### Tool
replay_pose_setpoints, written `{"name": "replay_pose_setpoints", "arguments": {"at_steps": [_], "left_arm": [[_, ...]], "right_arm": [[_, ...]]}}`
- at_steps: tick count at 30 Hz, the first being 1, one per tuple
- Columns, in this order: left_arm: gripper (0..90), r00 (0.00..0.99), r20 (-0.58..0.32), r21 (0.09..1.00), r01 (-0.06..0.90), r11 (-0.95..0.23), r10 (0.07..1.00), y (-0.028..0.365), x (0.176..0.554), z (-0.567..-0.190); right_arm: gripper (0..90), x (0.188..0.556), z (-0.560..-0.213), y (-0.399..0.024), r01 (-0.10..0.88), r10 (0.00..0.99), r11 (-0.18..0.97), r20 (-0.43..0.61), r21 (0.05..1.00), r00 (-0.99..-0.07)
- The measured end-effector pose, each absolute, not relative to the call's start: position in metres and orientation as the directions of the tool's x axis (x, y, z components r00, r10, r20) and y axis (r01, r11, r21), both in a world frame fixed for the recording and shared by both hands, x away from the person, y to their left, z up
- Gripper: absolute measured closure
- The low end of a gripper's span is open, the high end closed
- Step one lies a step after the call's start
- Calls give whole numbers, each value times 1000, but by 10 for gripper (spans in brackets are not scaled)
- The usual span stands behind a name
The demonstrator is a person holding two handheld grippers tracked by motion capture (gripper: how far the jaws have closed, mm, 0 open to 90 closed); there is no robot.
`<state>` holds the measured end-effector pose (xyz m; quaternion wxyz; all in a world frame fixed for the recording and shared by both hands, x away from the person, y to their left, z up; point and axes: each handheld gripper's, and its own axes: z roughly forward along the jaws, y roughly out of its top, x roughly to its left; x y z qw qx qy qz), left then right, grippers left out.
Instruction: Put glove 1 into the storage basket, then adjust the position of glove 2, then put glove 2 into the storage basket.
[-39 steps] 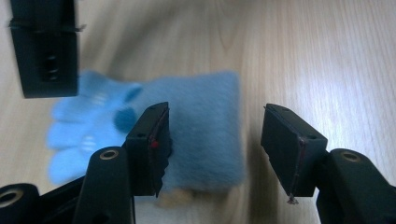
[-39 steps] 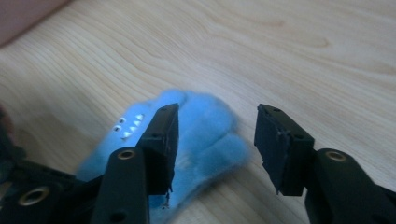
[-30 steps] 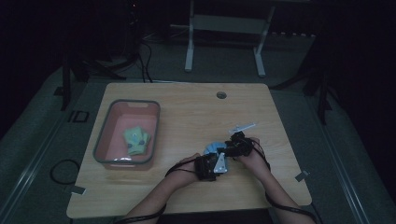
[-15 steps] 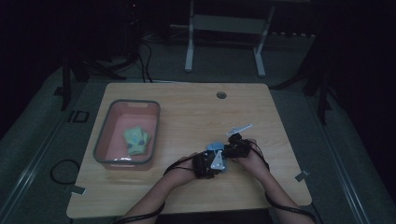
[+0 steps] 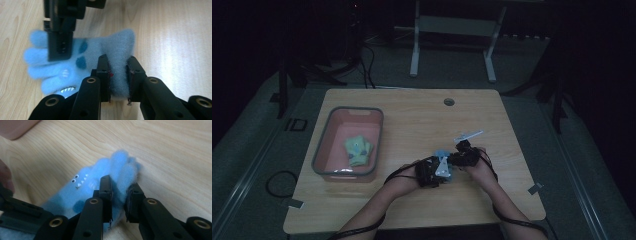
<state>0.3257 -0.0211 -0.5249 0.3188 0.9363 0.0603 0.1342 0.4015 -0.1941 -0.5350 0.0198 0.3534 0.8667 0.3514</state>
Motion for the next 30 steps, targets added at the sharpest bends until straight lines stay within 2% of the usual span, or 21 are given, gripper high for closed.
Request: {"name": "replay_pose_setpoints", "arguments": {"at_steps": [30], "left_arm": [[774,948,264,573,-5,-820,179,-4,325,-478]], "right_arm": [[813,400,-489,-180,549,597,468,210,692,-774]]}}
